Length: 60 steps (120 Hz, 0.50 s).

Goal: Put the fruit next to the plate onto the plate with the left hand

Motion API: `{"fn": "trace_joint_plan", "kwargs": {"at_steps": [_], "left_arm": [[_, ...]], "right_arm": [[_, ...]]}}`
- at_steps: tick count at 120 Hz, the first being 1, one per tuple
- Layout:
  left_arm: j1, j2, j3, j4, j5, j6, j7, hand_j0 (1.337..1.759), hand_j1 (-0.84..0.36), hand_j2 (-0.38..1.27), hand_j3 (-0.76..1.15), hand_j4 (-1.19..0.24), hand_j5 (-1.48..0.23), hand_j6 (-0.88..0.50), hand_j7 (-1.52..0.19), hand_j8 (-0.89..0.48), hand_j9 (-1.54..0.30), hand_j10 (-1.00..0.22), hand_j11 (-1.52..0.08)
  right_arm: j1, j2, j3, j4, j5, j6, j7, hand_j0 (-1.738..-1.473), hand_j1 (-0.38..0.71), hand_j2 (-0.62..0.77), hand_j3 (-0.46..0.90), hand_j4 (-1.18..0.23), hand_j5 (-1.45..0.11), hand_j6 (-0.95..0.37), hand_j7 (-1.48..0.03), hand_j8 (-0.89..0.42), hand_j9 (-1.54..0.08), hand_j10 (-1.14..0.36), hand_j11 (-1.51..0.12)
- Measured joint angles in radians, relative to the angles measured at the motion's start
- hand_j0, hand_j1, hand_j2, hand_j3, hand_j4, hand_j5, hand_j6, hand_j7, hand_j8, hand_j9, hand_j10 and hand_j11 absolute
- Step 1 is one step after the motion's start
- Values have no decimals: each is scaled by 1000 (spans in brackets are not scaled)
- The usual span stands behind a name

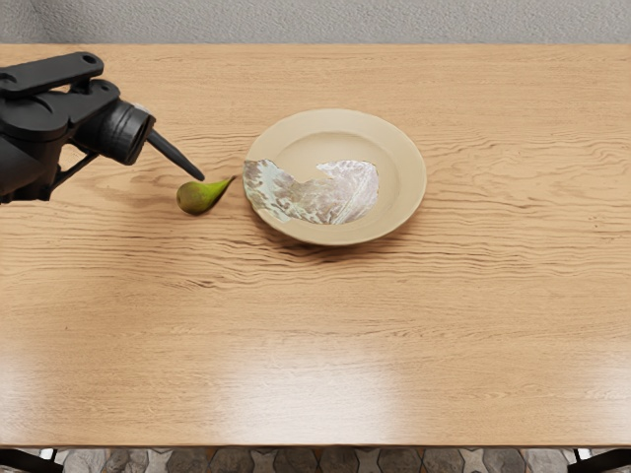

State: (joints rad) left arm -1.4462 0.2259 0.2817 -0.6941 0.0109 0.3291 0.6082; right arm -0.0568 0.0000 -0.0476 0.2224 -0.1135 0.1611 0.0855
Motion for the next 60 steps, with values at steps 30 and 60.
{"fn": "trace_joint_plan", "kwargs": {"at_steps": [30,60], "left_arm": [[1,-97,117,-2,1,117,2,1658,230,21,0,-102,-130,-103,-130,-102,-130,-102,-130],[1,-134,174,3,1,133,3,1658,40,53,0,-260,-336,-261,-336,-261,-336,-260,-336]], "right_arm": [[0,0,0,0,0,0,0,-1658,-331,-3,0,-15,-20,-15,-20,-15,-20,-15,-20],[0,0,0,0,0,0,0,-1658,-331,-3,0,-15,-20,-15,-20,-15,-20,-15,-20]]}}
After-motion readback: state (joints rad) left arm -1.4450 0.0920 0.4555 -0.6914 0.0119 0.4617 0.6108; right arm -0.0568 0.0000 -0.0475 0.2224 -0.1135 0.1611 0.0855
